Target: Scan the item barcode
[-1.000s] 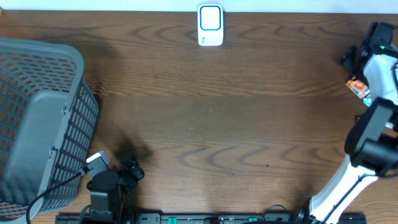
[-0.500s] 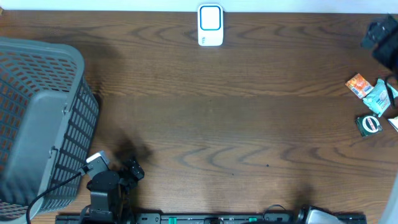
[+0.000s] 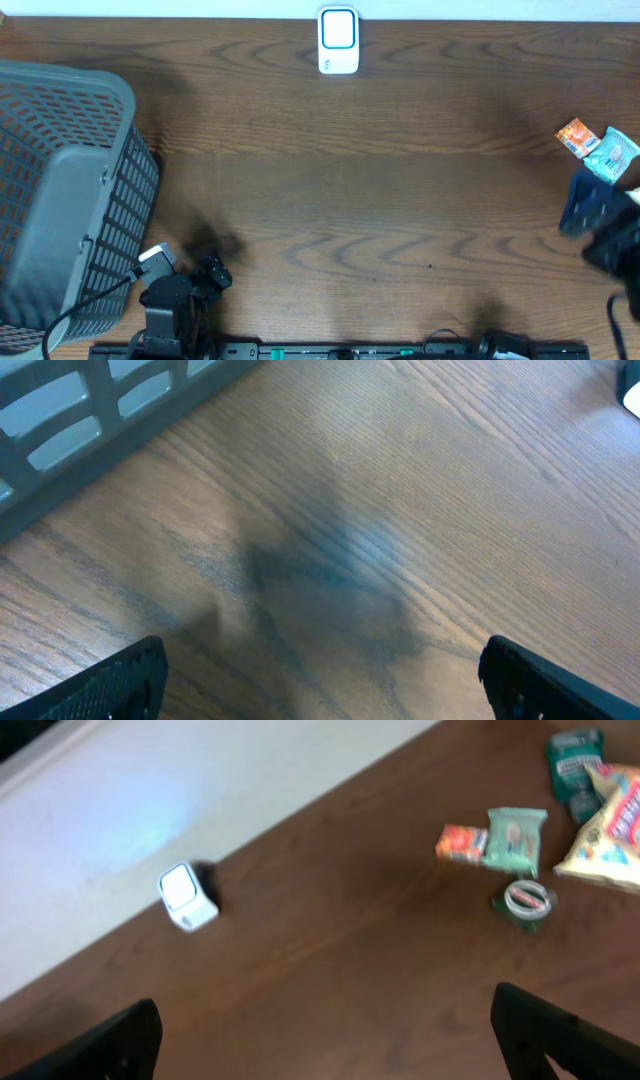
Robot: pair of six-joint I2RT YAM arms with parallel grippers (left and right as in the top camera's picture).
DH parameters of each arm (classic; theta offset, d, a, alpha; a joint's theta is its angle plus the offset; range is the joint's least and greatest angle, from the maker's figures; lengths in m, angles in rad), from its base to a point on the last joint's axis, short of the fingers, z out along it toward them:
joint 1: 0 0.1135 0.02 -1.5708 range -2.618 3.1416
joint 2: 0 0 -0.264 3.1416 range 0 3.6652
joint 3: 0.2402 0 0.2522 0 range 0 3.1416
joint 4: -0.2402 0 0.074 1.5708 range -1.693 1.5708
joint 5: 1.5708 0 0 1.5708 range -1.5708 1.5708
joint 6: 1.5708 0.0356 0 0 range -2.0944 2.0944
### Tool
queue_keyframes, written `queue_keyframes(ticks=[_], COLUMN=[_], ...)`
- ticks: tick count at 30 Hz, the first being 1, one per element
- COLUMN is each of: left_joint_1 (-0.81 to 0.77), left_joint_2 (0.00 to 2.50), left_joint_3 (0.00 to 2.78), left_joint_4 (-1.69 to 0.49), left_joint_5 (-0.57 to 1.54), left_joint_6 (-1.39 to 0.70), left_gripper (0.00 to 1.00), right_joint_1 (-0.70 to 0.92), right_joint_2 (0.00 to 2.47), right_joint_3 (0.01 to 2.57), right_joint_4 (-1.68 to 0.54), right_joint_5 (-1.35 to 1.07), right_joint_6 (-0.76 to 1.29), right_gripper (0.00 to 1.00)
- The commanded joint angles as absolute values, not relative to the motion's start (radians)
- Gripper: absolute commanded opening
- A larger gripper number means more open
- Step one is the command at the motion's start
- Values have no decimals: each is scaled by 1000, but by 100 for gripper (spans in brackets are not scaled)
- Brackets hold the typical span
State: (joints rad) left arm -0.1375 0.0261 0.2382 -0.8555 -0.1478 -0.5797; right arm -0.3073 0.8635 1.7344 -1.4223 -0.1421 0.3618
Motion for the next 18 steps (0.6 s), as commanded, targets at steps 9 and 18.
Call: queue_keyframes(ticks=[9, 18], left_joint_1=[-134, -134], left_joint_2=[24, 24], left_joint_3=[232, 232], left_joint_4=[-914, -914], left_joint_5=[-176, -177], left_joint_6=[-574, -575], left_gripper=[98, 98], right_joint_1=[-299, -102], right_joint_2=[702, 387], right_joint_3=[1704, 1333], right_joint_4=[-1694, -1328], right_joint_5=[-23, 21], right_joint_6=[294, 290], right_gripper=[99, 99])
